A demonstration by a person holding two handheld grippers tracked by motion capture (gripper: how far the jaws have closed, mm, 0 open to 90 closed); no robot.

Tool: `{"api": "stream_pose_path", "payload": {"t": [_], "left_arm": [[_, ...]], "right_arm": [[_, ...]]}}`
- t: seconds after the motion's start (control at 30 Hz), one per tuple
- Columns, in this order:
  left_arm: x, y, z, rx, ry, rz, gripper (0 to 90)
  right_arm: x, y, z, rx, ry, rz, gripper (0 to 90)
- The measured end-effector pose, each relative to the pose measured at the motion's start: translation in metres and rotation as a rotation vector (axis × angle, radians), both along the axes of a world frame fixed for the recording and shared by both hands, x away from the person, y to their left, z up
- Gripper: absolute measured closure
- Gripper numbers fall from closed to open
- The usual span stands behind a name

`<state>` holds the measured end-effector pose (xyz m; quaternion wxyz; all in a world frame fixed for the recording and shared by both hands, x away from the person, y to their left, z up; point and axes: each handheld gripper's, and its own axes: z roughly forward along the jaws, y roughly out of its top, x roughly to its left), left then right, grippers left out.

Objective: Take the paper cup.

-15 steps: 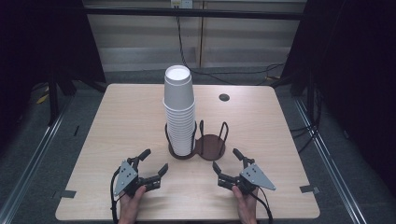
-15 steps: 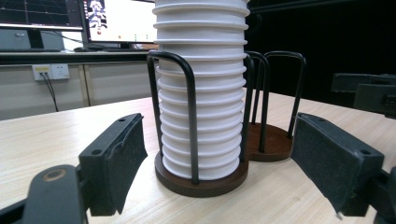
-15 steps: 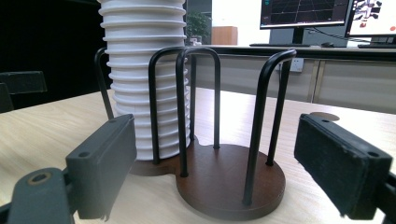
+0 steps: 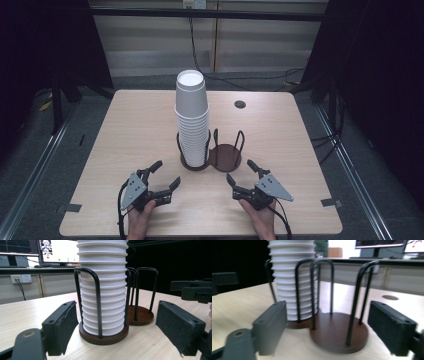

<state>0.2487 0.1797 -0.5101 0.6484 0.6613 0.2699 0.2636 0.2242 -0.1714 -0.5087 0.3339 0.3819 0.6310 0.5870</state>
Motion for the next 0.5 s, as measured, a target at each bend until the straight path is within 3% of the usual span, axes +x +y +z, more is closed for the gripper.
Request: {"api": "stream_pose_path", "payload": {"t": [0.07,0.5], "left_arm": [[0.0000,0.0003,0.0001,0.003,0.000,-0.001,17.1],[-0.0001,0.0004,0.0001,0.002,-0.001,-0.004,16.7]], "right_arm": [[-0.0018,0.0016,-0.0001,-0.009,-0.012,0.004,17.0],[-0.0005,0.0002,0.0070,0.002,0.046,0.054,23.0]]}}
